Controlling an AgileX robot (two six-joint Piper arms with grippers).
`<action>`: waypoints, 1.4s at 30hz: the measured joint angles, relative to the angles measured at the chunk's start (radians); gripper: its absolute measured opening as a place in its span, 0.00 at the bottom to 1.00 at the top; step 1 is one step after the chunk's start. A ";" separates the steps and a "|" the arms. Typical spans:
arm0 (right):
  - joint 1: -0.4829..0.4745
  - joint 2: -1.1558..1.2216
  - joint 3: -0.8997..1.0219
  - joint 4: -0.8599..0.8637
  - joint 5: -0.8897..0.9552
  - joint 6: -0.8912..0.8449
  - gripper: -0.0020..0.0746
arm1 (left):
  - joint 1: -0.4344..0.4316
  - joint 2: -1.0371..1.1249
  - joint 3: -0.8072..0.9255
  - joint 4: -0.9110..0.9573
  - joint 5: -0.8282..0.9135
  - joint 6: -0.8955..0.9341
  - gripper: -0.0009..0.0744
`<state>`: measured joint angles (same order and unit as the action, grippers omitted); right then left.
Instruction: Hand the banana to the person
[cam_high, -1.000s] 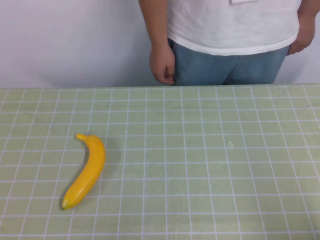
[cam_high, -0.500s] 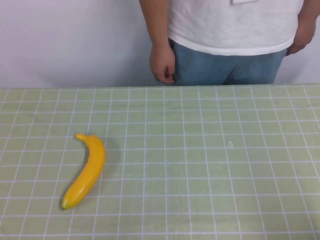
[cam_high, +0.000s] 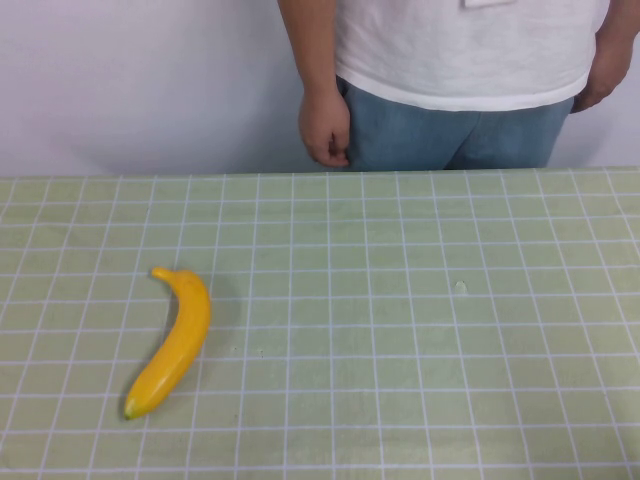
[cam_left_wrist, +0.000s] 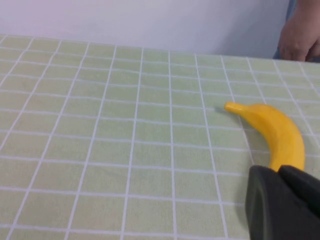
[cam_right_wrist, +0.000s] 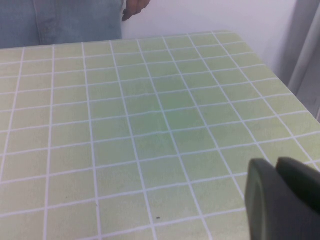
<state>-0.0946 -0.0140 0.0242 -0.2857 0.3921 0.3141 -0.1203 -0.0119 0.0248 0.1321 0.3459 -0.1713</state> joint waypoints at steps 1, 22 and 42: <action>0.000 0.000 0.000 0.000 0.000 0.000 0.01 | 0.000 0.000 0.000 0.000 -0.009 0.000 0.02; 0.000 0.000 0.000 0.000 0.000 0.000 0.01 | 0.000 0.000 0.002 -0.015 -0.787 -0.086 0.02; 0.000 0.000 0.000 0.000 0.000 0.000 0.01 | 0.000 0.228 -0.693 -0.119 -0.148 -0.073 0.02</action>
<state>-0.0946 -0.0140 0.0242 -0.2857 0.3921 0.3141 -0.1203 0.2160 -0.6685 0.0134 0.1980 -0.2447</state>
